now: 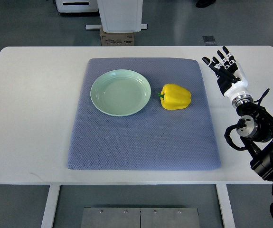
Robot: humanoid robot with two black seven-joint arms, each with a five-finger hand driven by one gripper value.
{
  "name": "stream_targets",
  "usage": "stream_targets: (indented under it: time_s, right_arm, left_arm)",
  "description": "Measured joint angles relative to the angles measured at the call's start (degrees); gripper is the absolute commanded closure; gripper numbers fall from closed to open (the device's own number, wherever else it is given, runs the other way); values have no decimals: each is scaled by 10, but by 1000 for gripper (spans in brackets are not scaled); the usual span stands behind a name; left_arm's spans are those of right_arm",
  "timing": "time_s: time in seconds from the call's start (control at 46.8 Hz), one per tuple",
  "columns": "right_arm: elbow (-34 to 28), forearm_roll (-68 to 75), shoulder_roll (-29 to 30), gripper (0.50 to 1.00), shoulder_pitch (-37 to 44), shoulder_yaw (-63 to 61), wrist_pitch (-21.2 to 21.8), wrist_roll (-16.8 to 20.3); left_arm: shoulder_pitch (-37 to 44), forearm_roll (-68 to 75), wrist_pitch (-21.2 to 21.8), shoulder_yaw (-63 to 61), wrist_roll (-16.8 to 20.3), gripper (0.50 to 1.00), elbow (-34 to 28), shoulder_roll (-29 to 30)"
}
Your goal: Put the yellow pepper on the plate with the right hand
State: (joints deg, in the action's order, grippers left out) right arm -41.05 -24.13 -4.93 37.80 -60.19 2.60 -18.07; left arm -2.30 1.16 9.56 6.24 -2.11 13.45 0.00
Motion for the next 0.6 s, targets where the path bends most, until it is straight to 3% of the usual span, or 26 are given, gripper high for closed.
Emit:
stream_targets:
  time_s: [0.598]
  right_arm:
    - [-1,22,0,500,1,22,1,0]
  left_arm:
    - [0,0,1,1,0,500,-1,0]
